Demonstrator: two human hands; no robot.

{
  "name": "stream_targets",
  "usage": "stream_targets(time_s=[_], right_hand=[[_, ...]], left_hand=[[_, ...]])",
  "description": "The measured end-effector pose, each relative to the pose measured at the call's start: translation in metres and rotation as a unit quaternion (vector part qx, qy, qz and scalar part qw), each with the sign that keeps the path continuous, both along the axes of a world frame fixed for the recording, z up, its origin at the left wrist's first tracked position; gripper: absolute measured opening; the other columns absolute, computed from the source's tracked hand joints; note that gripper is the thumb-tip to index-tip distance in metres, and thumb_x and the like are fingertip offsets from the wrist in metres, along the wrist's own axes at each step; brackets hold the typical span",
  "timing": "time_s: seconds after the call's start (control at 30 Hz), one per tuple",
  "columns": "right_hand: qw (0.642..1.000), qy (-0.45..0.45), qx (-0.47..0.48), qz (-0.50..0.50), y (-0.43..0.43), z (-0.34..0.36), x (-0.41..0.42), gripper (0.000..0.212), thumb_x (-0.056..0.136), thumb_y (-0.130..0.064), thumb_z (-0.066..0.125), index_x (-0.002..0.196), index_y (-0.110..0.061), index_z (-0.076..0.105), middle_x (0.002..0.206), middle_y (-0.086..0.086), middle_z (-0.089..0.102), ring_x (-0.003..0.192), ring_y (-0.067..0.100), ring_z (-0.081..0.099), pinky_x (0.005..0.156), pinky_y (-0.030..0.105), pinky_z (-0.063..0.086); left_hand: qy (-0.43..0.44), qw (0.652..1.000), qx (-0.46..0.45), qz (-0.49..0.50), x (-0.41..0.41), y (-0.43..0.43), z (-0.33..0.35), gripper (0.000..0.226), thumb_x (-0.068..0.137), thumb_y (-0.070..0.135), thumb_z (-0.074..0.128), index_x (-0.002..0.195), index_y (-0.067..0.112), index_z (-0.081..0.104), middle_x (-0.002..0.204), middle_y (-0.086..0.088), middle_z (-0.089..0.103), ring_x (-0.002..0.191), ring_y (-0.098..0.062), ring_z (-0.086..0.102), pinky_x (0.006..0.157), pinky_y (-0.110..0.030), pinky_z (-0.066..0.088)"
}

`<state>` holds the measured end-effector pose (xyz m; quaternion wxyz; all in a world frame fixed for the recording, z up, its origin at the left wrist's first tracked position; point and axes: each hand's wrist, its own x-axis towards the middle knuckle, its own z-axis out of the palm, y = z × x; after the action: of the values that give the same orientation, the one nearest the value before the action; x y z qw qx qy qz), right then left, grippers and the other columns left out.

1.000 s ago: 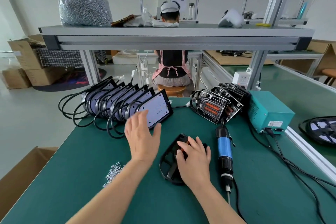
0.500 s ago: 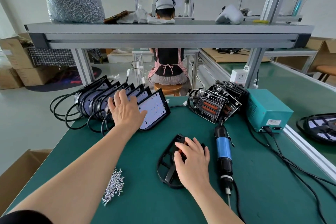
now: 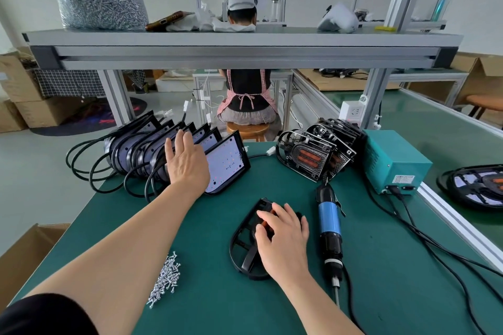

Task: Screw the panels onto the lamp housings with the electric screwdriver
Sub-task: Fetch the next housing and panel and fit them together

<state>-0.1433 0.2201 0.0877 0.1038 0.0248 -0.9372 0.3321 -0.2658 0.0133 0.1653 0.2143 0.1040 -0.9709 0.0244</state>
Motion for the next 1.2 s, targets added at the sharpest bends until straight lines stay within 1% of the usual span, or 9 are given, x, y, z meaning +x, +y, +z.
stream_targets(time_s=[0.17, 0.33, 0.47, 0.57, 0.67, 0.77, 0.97, 1.1, 1.2], right_hand=[[1.0, -0.001, -0.004, 0.001, -0.001, 0.0, 0.0, 0.038, 0.102, -0.038, 0.047, 0.138, -0.039, 0.058, 0.16, -0.011, 0.036, 0.153, 0.008, 0.012, 0.124, 0.04, -0.01], [1.0, -0.006, -0.009, 0.004, 0.0, 0.0, 0.0, 0.038, 0.102, -0.038, 0.047, 0.138, -0.039, 0.058, 0.161, -0.01, 0.036, 0.154, 0.01, 0.012, 0.124, 0.041, -0.01], [1.0, -0.019, -0.013, 0.007, 0.0, 0.003, 0.001, 0.038, 0.103, -0.037, 0.046, 0.139, -0.038, 0.058, 0.161, -0.011, 0.035, 0.154, 0.01, 0.01, 0.125, 0.046, -0.009], [0.999, -0.028, -0.006, 0.014, 0.001, 0.006, 0.002, 0.037, 0.104, -0.035, 0.044, 0.138, -0.041, 0.058, 0.163, -0.009, 0.033, 0.155, 0.012, 0.009, 0.125, 0.047, -0.006], [0.999, -0.036, 0.0, 0.012, 0.003, 0.012, 0.003, 0.037, 0.106, -0.031, 0.041, 0.136, -0.044, 0.059, 0.164, -0.007, 0.03, 0.155, 0.015, 0.009, 0.126, 0.047, -0.004], [0.997, -0.045, 0.066, 0.005, 0.017, 0.022, 0.0, 0.039, 0.106, -0.028, 0.041, 0.137, -0.045, 0.057, 0.164, -0.005, 0.031, 0.154, 0.021, 0.016, 0.125, 0.045, 0.002], [0.982, -0.051, 0.176, 0.041, 0.028, 0.045, 0.002, 0.048, 0.092, -0.009, 0.048, 0.134, -0.025, 0.064, 0.155, 0.009, 0.04, 0.151, 0.03, 0.021, 0.121, 0.036, 0.02], [0.991, -0.008, 0.132, 0.029, 0.017, 0.047, 0.022, 0.021, 0.09, -0.008, 0.048, 0.105, -0.013, 0.062, 0.116, 0.004, 0.053, 0.113, 0.03, 0.049, 0.091, 0.036, 0.044], [0.995, -0.035, 0.09, 0.027, 0.011, 0.046, 0.036, 0.011, 0.097, -0.023, 0.048, 0.102, -0.017, 0.055, 0.103, 0.005, 0.061, 0.097, 0.033, 0.06, 0.07, 0.036, 0.041]], left_hand=[[0.014, 0.999, -0.005, -0.029, 0.008, 0.007, 0.0, 0.037, 0.094, 0.022, 0.056, 0.123, 0.0, 0.058, 0.155, -0.014, 0.023, 0.149, -0.032, 0.011, 0.125, -0.043, -0.004], [0.007, 0.997, 0.043, -0.058, 0.027, 0.02, 0.002, 0.02, 0.092, 0.008, 0.051, 0.111, 0.004, 0.055, 0.128, -0.012, 0.041, 0.116, -0.032, 0.035, 0.104, -0.038, 0.03], [-0.03, 0.983, 0.178, -0.043, 0.046, 0.037, 0.009, 0.006, 0.097, 0.002, 0.044, 0.1, 0.006, 0.049, 0.124, -0.017, 0.041, 0.085, -0.03, 0.045, 0.072, -0.038, 0.036], [-0.045, 0.963, 0.267, -0.007, 0.059, 0.048, 0.01, 0.015, 0.102, 0.007, 0.039, 0.114, 0.003, 0.049, 0.124, -0.018, 0.046, 0.081, -0.026, 0.043, 0.069, -0.036, 0.035], [-0.035, 0.932, 0.361, 0.017, 0.074, 0.054, 0.006, 0.009, 0.104, 0.013, 0.038, 0.104, 0.005, 0.043, 0.106, -0.015, 0.052, 0.075, -0.022, 0.047, 0.062, -0.032, 0.035], [-0.022, 0.88, 0.472, 0.046, 0.088, 0.058, -0.004, 0.009, 0.102, 0.012, 0.038, 0.099, 0.004, 0.04, 0.09, -0.008, 0.046, 0.064, -0.017, 0.04, 0.05, -0.031, 0.028], [0.018, 0.708, 0.701, 0.078, 0.119, 0.075, -0.039, 0.008, 0.095, 0.011, 0.044, 0.089, 0.007, 0.04, 0.09, -0.008, 0.039, 0.074, -0.021, 0.03, 0.062, -0.032, 0.025], [0.064, 0.585, 0.802, 0.104, 0.132, 0.074, -0.054, 0.004, 0.093, 0.002, 0.045, 0.09, 0.005, 0.046, 0.093, -0.012, 0.045, 0.081, -0.025, 0.04, 0.068, -0.037, 0.039], [0.091, 0.482, 0.866, 0.095, 0.14, 0.068, -0.051, 0.013, 0.092, -0.008, 0.042, 0.088, 0.0, 0.052, 0.08, -0.012, 0.055, 0.066, -0.027, 0.052, 0.047, -0.028, 0.05]])
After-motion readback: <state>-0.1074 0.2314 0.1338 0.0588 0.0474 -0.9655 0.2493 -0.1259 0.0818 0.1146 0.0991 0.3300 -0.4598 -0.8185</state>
